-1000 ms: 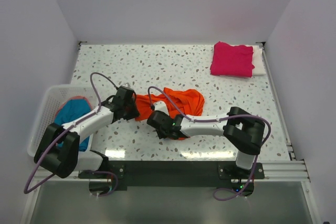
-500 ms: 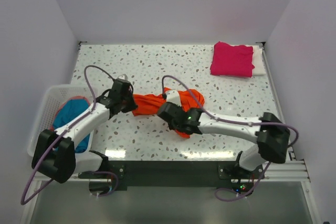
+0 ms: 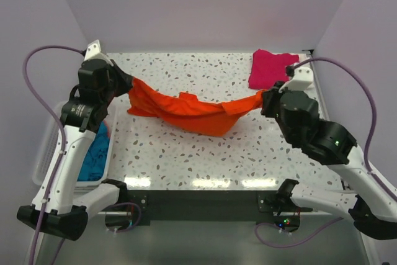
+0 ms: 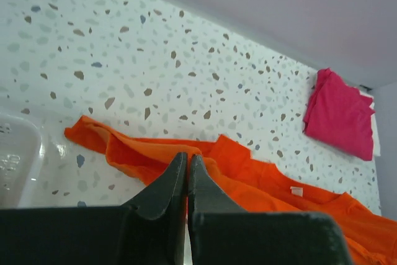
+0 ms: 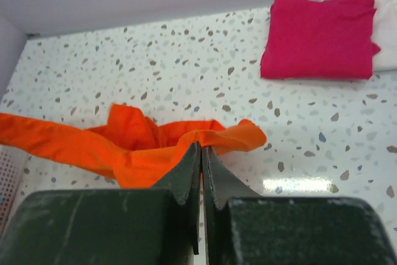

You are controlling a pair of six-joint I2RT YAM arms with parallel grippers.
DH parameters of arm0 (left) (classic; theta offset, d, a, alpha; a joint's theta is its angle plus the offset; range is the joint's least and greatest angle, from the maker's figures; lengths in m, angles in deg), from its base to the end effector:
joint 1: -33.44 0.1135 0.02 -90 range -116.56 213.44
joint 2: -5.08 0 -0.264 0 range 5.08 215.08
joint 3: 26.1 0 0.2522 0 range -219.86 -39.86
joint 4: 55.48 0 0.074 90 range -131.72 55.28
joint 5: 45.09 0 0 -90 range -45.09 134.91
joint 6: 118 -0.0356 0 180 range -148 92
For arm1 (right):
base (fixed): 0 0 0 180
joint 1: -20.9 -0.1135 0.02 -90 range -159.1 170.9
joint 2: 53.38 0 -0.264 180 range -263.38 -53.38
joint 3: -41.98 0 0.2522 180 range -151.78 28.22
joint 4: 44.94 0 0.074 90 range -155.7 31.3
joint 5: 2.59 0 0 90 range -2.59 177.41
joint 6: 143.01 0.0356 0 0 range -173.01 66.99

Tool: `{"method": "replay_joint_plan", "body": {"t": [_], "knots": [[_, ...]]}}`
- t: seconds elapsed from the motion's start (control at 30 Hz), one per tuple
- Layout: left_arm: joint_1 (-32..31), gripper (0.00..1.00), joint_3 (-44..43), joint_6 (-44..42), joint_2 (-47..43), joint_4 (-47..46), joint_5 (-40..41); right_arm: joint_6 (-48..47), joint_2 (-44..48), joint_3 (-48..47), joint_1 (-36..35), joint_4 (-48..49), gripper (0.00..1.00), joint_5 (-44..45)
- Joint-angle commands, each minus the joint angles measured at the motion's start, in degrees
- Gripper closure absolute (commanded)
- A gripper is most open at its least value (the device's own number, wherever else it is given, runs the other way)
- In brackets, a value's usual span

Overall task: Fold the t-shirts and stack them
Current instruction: Flatten the tshirt out

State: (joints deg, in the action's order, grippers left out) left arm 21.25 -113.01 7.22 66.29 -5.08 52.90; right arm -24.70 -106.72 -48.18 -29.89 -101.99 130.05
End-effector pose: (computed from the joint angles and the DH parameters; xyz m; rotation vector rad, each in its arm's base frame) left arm 0.2155 -0.0415 0.4086 -0.4911 1.9583 -0.3906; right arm 0.1187 0.1074 0.4418 0.1275 1.8310 0.2533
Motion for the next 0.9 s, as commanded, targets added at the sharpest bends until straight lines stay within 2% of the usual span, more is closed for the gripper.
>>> {"method": "replay_joint_plan", "body": {"t": [0.0,0.2,0.37,0.53,0.6,0.63,0.67,0.7,0.77,0.83,0.87], "knots": [[0.41,1.0,-8.49,-2.44,-2.58,5.36,3.61,-5.46,1.57,-6.73,-0.02,-3.12,1.0,7.63],[0.41,1.0,-17.72,-1.65,-3.99,8.35,6.86,-9.59,3.33,-17.37,-0.02,-3.73,1.0,10.89],[0.41,1.0,-21.68,-0.77,-3.56,7.75,10.38,-15.47,2.64,-21.33,-0.02,2.4,1.0,11.6],[0.49,1.0,-21.08,0.99,3.01,0.29,7.31,-23.98,-5.97,-22.65,-0.02,12.67,1.0,9.5],[0.5,1.0,-18.01,1.07,5.05,-7.23,4.67,-25.93,-11.49,-24.05,1.56,15.76,1.0,7.13],[0.67,1.0,-16.95,0.99,7.41,-9.72,4.15,-25.16,-13.87,-25.1,3.57,16.56,1.0,4.85],[0.76,1.0,-16.16,0.81,8.82,-11.84,3.62,-23.59,-15.9,-27.98,9.42,16.13,1.0,-3.44],[1.02,1.0,-16.5,0.81,10.4,-14.9,3.0,-21.66,-17.92,-29.32,12.69,15.69,1.0,-7.87],[2.16,1.0,-17.55,0.38,15.15,-18.87,0.21,-16.82,-25.47,-33.96,21.55,15.51,1.0,-21.37],[3.39,1.0,-18.61,-0.41,20.14,-25.28,-1.65,-12.09,-34.4,-38.19,26.24,16.04,1.0,-29.67],[4.01,1.0,-20.96,-0.68,22.26,-27.13,-4.27,-10.66,-37.85,-42.91,30.0,16.82,1.0,-36.59]]}}
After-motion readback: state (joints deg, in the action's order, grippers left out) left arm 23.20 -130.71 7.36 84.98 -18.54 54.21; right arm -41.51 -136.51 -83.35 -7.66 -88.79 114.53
